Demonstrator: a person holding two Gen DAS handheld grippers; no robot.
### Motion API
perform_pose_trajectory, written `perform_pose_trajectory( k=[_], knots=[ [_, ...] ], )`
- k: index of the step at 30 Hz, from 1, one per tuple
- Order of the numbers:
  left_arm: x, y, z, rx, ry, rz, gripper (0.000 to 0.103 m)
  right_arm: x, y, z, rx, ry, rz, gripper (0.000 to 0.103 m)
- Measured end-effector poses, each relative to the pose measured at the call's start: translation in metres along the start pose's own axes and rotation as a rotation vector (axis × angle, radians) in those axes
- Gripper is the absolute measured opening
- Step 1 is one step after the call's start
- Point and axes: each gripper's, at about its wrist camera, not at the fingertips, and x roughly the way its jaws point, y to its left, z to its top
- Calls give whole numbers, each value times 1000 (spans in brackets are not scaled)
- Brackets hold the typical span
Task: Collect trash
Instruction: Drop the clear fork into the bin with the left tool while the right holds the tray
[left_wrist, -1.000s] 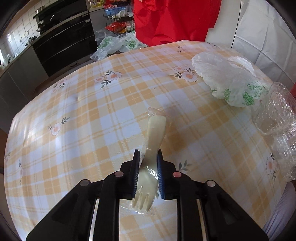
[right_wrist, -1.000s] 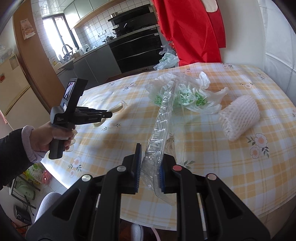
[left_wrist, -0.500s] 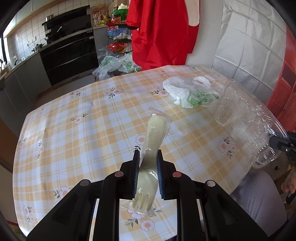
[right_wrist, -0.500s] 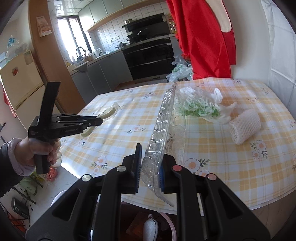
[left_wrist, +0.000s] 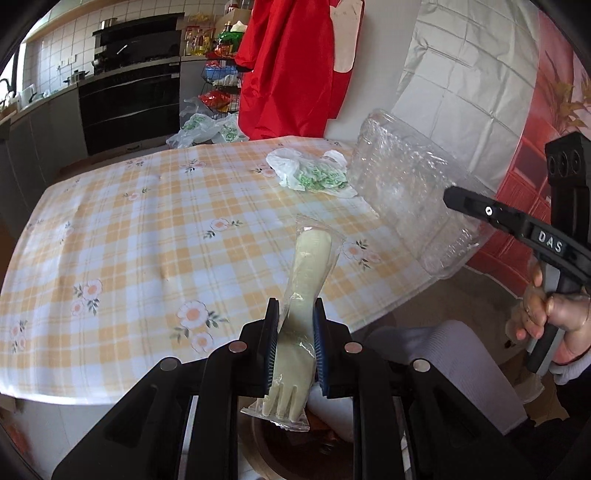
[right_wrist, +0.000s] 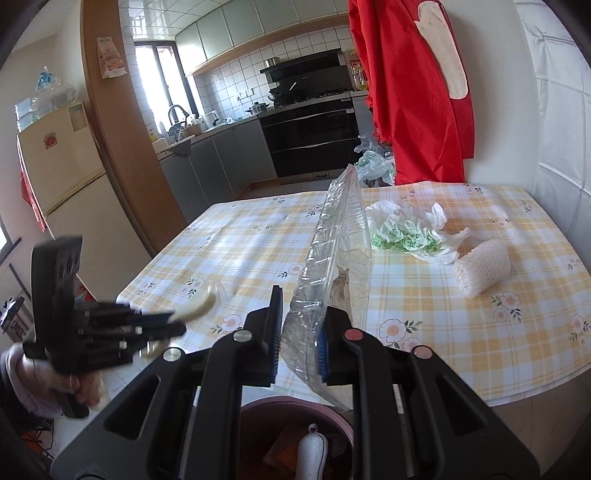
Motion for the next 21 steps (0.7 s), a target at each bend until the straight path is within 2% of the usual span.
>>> perform_pose_trajectory(
  k=[7,10,15,16,17,18,21],
  knots=[
    [-2,-25,-45,-58,29,-51,18,-15,3,-2,-8,-26,15,19],
    [3,-30,-56,-83,50,-71,18,-20,1,-4,-7,-29,16,19],
    [10,-41,-63,-59,71,-79,20,-24,0,-7,-5,-27,14,19],
    [9,-42,-63,-60,63,-79,28,-26,0,-9,-3,-26,14,19],
    [8,-43,-62,-61,50,-74,43,-28,0,-11,-1,-26,14,19],
    [5,-43,-62,-62,34,-69,50,-30,1,-12,-2,-26,15,19],
    [-4,-40,-59,-68,-6,-35,59,-31,4,-16,-6,-18,26,19]
  ],
)
